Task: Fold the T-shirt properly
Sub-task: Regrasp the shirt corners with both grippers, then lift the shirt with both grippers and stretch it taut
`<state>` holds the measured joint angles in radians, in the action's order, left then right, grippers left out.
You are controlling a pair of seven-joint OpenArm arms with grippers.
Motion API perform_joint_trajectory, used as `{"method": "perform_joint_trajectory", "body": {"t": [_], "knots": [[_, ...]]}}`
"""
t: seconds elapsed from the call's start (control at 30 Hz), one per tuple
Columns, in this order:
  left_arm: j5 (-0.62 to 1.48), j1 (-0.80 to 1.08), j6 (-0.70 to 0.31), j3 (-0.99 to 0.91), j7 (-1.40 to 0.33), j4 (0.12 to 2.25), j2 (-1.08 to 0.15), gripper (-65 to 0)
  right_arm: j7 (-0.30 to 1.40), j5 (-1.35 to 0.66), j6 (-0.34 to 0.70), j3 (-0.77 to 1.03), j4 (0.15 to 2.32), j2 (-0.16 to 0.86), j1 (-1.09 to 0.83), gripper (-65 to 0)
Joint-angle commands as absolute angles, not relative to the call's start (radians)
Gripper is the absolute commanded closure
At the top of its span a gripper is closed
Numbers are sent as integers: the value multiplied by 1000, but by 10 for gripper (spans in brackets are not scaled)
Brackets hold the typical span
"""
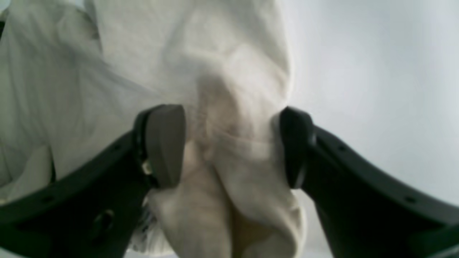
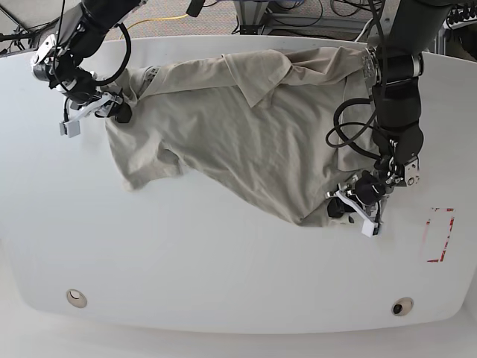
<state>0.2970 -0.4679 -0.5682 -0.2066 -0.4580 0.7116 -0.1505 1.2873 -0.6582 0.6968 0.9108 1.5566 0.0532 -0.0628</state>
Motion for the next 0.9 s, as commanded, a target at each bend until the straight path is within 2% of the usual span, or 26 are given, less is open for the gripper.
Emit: {"method": "perform_joint_trajectory", "body": {"t": [0.0,0.07,0.13,0.2,0.27,0.3,0.4,0.6,0.87], "knots": [[300,-483,-573,-205,-456,730,-157,-101,1276,-656,698,914,1566,65,-56,-385],[297,-481,-573,-199,-456,730,-159,-101,1267,-657,698,912,1552,68,-47,-360],[278,-479,-572,-188,-456,730,-174,-85,1267,-656,698,912,1535,71,-38,-298],[249,-479,-570,-180,-456,730,-180,-35,1265,-656,698,912,1520,93,-36,-165],[226,-479,-568,-182,-456,730,-180,-13,1265,-654,698,912,1517,108,-35,-38],[216,-479,-562,-182,-455,730,-179,-6,1265,-654,698,911,1517,110,-35,0],[206,-479,-515,-183,-452,730,-179,-4,1265,-654,698,911,1517,116,-35,0],[209,-486,-492,-185,-450,742,-177,-3,1265,-664,698,866,1521,157,-35,0],[209,-481,-498,-186,-476,970,-147,-1,1265,-665,698,777,1524,231,21,0]]}}
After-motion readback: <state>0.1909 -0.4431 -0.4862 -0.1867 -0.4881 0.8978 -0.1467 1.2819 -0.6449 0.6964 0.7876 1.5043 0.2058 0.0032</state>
